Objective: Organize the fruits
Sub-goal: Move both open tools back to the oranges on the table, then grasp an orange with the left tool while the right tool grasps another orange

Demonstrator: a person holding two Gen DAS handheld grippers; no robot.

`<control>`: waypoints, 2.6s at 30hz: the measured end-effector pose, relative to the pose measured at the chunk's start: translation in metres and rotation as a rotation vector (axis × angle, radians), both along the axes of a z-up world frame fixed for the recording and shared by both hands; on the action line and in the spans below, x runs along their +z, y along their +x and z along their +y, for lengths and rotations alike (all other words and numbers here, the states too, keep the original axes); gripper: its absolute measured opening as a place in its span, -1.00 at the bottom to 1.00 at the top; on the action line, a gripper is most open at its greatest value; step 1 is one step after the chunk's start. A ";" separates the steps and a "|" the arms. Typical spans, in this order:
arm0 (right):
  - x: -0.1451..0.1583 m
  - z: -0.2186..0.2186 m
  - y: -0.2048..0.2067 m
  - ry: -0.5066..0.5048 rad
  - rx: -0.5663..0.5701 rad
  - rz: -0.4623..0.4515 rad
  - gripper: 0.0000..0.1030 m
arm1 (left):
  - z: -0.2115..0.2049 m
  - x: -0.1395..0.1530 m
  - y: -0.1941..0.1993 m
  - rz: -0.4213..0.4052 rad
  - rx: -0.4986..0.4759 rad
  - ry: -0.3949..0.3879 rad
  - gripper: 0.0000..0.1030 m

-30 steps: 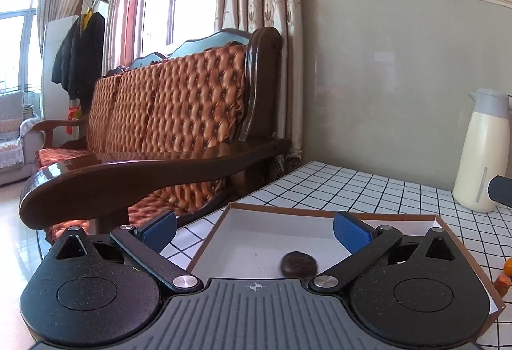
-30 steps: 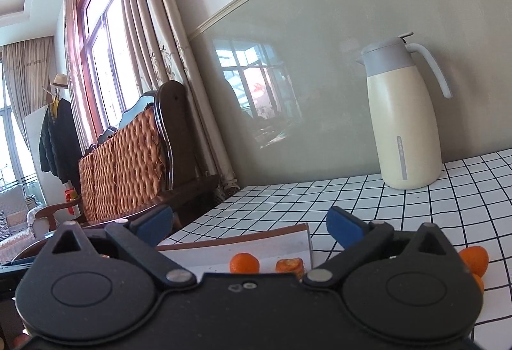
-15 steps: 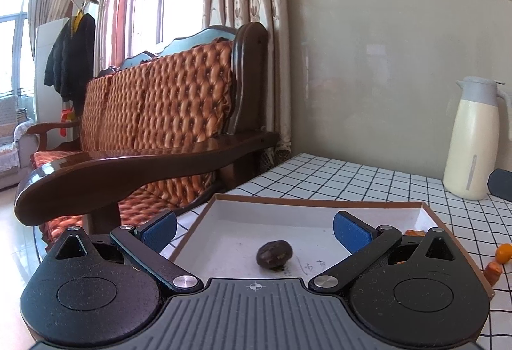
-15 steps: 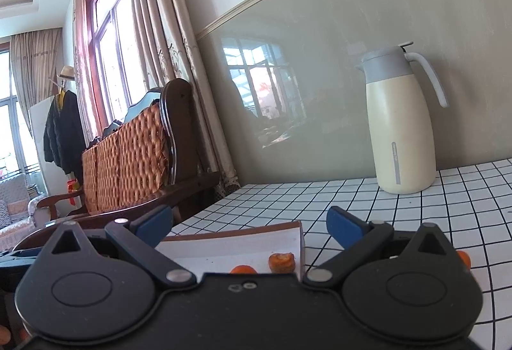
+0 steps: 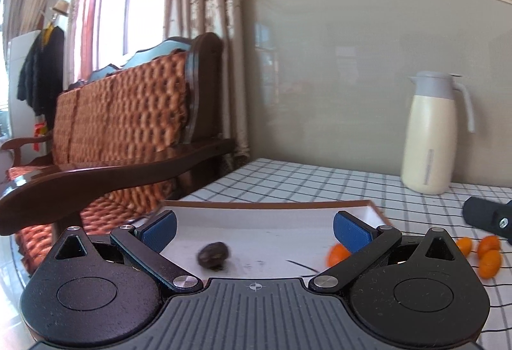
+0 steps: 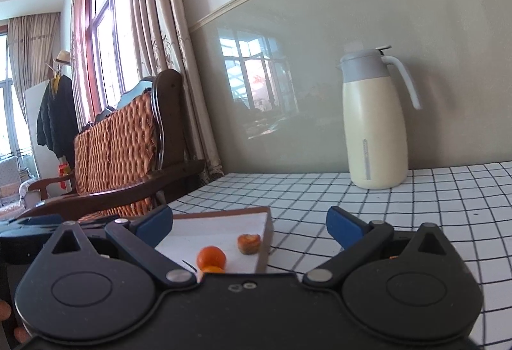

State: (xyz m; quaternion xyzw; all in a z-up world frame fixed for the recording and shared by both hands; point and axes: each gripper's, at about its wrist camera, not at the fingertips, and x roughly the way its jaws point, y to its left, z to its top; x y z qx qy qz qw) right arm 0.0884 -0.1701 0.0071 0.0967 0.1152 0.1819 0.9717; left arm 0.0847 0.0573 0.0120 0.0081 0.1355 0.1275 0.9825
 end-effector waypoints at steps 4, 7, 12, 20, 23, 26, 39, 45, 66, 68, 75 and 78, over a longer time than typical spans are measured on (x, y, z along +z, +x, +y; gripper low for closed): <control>-0.002 -0.014 -0.004 -0.016 -0.019 0.018 0.88 | -0.020 -0.001 -0.001 -0.002 -0.045 0.013 1.00; -0.003 -0.025 -0.007 -0.028 -0.063 0.031 0.88 | -0.034 -0.001 -0.002 -0.001 -0.085 0.017 1.00; -0.006 -0.048 -0.007 -0.014 -0.126 0.073 0.88 | -0.058 -0.002 -0.001 0.004 -0.144 0.026 1.00; -0.011 -0.075 -0.009 -0.023 -0.233 0.097 0.87 | -0.095 -0.007 -0.002 0.011 -0.238 0.063 1.00; -0.013 -0.082 -0.010 -0.028 -0.257 0.109 0.87 | -0.107 -0.008 -0.002 0.018 -0.269 0.068 1.00; -0.016 -0.090 -0.012 -0.026 -0.275 0.121 0.87 | -0.118 -0.011 0.001 0.028 -0.293 0.074 0.99; -0.018 -0.119 -0.016 0.015 -0.337 0.147 0.88 | -0.156 -0.023 0.011 0.077 -0.375 0.088 0.86; -0.019 -0.128 -0.018 0.025 -0.353 0.146 0.87 | -0.164 -0.030 0.021 0.129 -0.388 0.049 0.78; -0.023 -0.151 -0.023 0.026 -0.401 0.157 0.87 | -0.212 -0.053 0.046 0.221 -0.474 0.018 0.14; -0.024 -0.155 -0.023 0.033 -0.408 0.160 0.87 | -0.217 -0.057 0.050 0.228 -0.471 0.018 0.14; -0.026 -0.159 -0.020 0.031 -0.426 0.167 0.87 | -0.229 -0.066 0.059 0.260 -0.477 0.007 -0.13; -0.028 -0.161 -0.019 0.034 -0.431 0.176 0.87 | -0.231 -0.067 0.060 0.256 -0.471 0.011 -0.13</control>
